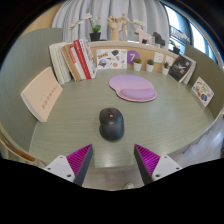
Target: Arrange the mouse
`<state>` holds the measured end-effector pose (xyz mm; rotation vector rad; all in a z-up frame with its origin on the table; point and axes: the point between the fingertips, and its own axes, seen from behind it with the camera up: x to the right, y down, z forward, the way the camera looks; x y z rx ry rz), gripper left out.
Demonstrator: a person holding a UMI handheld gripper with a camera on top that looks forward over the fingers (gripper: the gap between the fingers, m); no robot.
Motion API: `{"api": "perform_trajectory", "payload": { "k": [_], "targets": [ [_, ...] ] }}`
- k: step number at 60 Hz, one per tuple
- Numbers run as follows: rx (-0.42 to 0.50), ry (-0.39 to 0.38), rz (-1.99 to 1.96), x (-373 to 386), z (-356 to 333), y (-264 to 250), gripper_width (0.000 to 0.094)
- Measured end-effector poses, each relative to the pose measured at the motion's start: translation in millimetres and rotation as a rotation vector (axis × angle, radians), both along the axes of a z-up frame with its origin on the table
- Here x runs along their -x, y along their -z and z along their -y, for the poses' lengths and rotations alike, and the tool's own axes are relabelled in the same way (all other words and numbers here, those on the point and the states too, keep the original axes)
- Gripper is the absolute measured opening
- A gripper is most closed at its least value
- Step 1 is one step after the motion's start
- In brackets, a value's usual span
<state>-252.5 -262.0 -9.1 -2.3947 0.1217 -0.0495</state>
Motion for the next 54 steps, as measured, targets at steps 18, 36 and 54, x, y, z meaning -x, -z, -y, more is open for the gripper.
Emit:
{"api": "perform_trajectory", "payload": {
  "k": [18,36,54],
  "targets": [
    [-0.013,-0.119,-0.013,-5.9,-81.1,9.6,0.0806],
    [-0.015,-0.1,-0.016,-2.1,-91.6,9.2,0.0486],
    [0.022,-0.063,0.019,-3.7,-97.9,7.6,0.0332]
  ]
}}
